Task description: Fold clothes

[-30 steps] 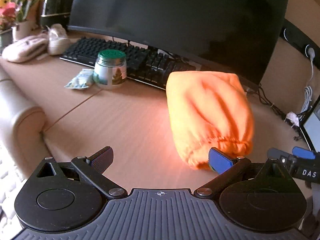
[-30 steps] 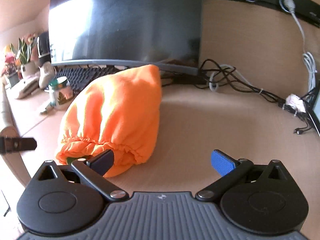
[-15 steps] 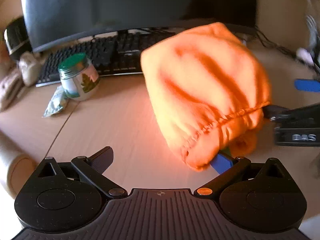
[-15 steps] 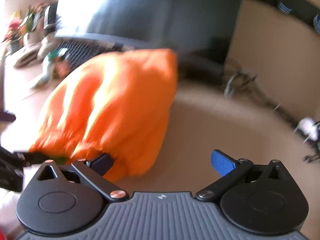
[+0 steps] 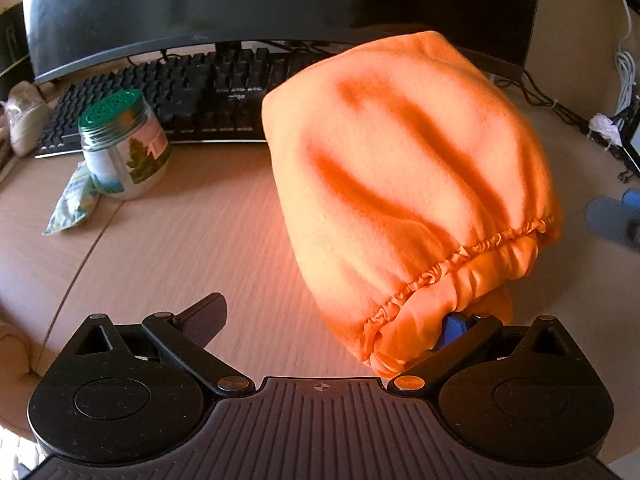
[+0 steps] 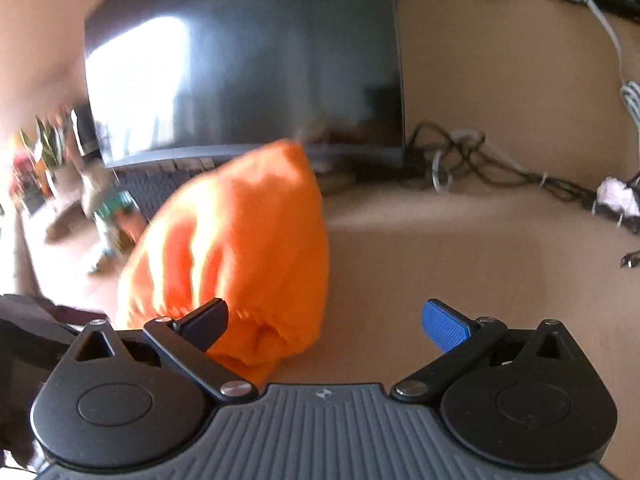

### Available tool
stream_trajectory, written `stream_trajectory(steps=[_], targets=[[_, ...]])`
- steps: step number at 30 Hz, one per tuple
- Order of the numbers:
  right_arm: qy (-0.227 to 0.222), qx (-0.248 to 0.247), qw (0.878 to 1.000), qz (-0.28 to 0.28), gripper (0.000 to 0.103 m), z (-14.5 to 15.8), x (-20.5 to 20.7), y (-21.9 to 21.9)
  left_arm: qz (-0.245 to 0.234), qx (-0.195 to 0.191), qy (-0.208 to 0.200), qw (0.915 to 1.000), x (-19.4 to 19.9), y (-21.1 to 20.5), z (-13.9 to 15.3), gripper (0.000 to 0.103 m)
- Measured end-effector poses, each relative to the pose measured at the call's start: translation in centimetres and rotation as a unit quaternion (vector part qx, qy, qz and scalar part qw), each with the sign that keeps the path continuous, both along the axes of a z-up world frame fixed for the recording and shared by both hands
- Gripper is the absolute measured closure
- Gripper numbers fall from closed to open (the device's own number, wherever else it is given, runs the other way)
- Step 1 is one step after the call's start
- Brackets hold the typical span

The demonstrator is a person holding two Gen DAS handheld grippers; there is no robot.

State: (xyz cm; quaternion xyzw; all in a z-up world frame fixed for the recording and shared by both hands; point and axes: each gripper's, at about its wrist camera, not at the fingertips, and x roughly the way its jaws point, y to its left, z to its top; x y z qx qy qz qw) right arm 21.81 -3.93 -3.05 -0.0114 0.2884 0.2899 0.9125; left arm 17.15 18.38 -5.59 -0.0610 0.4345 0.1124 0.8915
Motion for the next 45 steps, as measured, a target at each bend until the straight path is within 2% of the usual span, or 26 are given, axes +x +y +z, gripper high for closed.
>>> stream_trajectory(steps=[2,6,8,12,16,18,20,22,25,27,29,31,33,36,38,41,45], targets=[[-0.007,-0.022,1.000,-0.004,0.000,-0.2,0.5,0.8,0.002,-0.004,0.002,1.0000,0.1,0.1,-0.1,0.000],[0.062,-0.037,0.997,0.005,0.000,-2.1,2.8,2.9,0.004,-0.007,0.004,1.0000,0.0,0.2,0.1,0.000],[0.080,-0.027,0.996,0.028,0.000,-2.7,3.1,3.7,0.004,-0.008,0.003,1.0000,-0.4,0.3,0.5,0.000],[0.068,-0.007,0.997,0.045,0.000,-2.3,3.4,3.5,0.003,-0.020,0.002,0.9998,-1.7,0.9,1.3,0.000],[0.072,0.035,0.996,0.039,0.000,-1.2,4.1,2.0,-0.037,-0.055,-0.015,0.9977,-3.5,1.1,2.9,0.000],[0.059,0.048,0.997,0.030,0.000,-0.5,3.8,1.2,-0.037,-0.064,-0.020,0.9970,-3.6,1.4,3.1,0.000],[0.050,0.037,0.998,0.026,0.000,-0.3,3.8,1.0,-0.034,-0.059,-0.020,0.9975,-3.0,1.6,2.8,0.000],[0.034,0.005,0.999,0.034,0.000,-0.6,3.4,1.3,-0.029,-0.036,-0.009,0.9989,-2.0,1.6,2.1,0.000],[-0.011,-0.065,0.996,0.067,0.000,-1.4,1.9,2.6,-0.033,-0.027,-0.004,0.9991,-1.1,1.9,1.3,0.000],[-0.059,-0.118,0.987,0.090,0.000,-2.1,0.4,3.9,-0.035,-0.020,-0.006,0.9992,-0.9,1.9,1.1,0.000],[-0.124,-0.169,0.973,0.093,0.000,-2.7,-1.0,5.5,-0.034,-0.021,-0.006,0.9992,-0.8,2.1,0.8,0.000],[-0.185,-0.189,0.962,0.073,0.000,-2.9,-2.0,6.8,-0.032,-0.023,-0.007,0.9992,-0.7,2.3,0.6,0.000],[-0.216,-0.167,0.961,0.046,0.000,-2.6,-2.4,7.6,-0.029,-0.022,-0.010,0.9993,-0.5,2.4,0.3,0.000],[-0.234,-0.110,0.966,-0.001,0.000,-1.3,-2.3,7.6,-0.027,-0.020,-0.018,0.9993,0.1,2.8,-0.1,0.000],[-0.260,-0.073,0.962,-0.037,0.000,0.0,-2.9,6.9,-0.027,-0.020,-0.026,0.9991,0.7,2.9,-0.3,0.000],[-0.281,-0.065,0.956,-0.050,0.000,0.5,-4.0,6.0,-0.021,-0.020,-0.029,0.9991,1.8,2.9,-0.9,0.000],[-0.254,-0.084,0.963,-0.025,0.000,0.0,-5.2,4.6,-0.019,-0.032,-0.018,0.9991,1.3,3.0,-0.9,0.000]])
